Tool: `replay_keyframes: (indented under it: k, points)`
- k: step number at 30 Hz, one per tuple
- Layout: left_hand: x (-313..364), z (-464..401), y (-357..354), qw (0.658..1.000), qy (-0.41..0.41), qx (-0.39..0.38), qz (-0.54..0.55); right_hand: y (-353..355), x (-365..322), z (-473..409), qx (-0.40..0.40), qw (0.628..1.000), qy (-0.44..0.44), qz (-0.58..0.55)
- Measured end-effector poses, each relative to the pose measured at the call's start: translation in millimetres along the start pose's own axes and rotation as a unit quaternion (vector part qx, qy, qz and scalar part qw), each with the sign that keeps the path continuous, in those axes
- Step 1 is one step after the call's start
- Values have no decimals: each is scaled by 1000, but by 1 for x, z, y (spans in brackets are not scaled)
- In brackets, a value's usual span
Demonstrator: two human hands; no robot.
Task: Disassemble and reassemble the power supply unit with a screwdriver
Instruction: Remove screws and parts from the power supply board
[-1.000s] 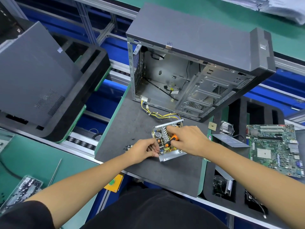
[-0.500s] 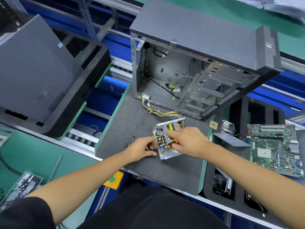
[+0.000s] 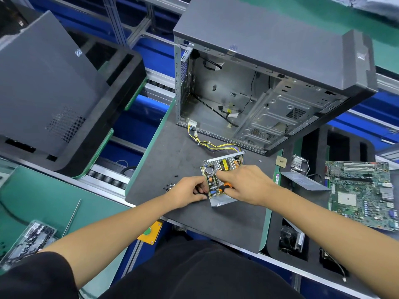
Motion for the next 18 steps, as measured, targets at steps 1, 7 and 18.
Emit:
replay_keyframes:
  k: [1,7,18]
  points:
    - [-1,0,0,1000,0,1,0,-2,0,0,-3,1000,2,5]
    - [0,-1,-1,1000,-4,3,8,-9,0,-1,-24,1000,4,2]
    - [-2,-1,-1,1000,-8,6,19,-10,-11,-8,-35,998,40,39]
Point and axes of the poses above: each hand's wrist, its own z-axis away from the middle knuckle, its own y-axis out of the back of the hand, x = y × z, the point moved 10 cm from there along -z, towards the middle knuckle, and after that the axes turned 14 degrees about -z, right-handed, at the moved point
